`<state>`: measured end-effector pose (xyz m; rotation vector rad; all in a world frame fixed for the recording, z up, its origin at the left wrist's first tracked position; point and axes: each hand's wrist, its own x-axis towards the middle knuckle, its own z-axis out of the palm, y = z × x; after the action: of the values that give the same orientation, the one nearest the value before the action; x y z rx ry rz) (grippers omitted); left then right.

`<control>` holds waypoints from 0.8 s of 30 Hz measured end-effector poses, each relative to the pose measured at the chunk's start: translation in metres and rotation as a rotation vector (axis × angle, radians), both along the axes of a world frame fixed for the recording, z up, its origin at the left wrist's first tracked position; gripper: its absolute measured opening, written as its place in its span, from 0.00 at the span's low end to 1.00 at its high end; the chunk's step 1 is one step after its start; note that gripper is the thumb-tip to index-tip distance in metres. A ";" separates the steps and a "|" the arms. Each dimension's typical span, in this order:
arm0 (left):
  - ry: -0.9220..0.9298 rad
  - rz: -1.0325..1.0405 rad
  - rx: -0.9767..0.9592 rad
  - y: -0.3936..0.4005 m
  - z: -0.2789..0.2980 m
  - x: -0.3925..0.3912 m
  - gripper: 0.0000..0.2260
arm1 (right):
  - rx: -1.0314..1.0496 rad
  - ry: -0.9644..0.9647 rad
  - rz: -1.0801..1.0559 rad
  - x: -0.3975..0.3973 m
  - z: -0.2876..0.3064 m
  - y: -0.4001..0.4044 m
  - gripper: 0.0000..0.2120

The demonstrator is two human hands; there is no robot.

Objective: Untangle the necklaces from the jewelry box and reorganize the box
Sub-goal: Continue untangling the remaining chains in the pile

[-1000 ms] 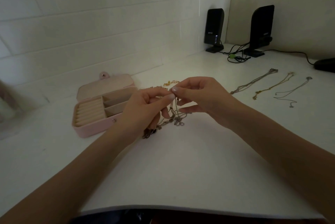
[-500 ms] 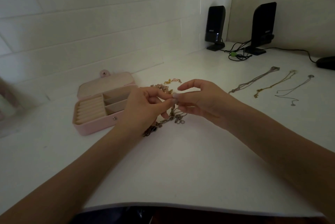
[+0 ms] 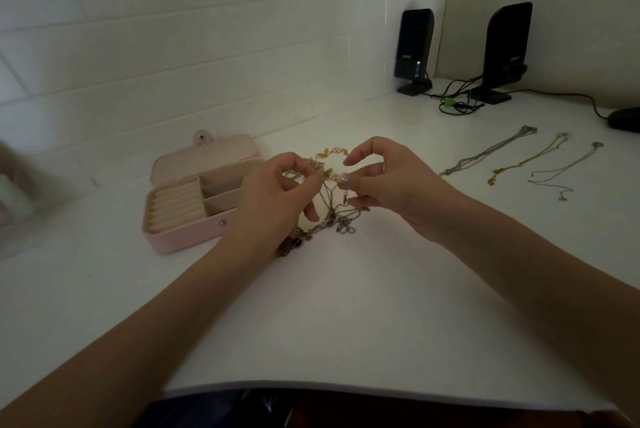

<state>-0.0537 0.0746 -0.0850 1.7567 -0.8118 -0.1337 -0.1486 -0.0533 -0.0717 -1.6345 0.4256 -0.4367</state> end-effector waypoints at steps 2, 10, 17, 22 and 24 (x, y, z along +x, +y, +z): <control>0.065 0.011 -0.033 0.000 0.001 0.002 0.08 | 0.038 0.001 0.003 0.000 0.004 -0.002 0.07; 0.233 -0.025 -0.036 0.002 0.007 0.006 0.11 | 0.285 -0.118 -0.095 0.000 0.015 -0.012 0.13; 0.618 -0.330 -0.184 0.004 0.012 0.013 0.12 | 0.144 0.024 -0.068 0.000 0.014 -0.013 0.16; 0.663 -0.421 -0.165 0.006 0.014 0.012 0.11 | -0.346 0.094 0.058 0.001 0.006 -0.003 0.07; 0.651 -0.462 -0.145 0.006 0.014 0.011 0.13 | -0.395 0.043 0.088 0.002 0.002 0.000 0.07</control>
<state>-0.0423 0.0807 -0.0714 1.2429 -0.6990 -0.8824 -0.1466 -0.0538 -0.0697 -2.0401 0.3092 -0.4389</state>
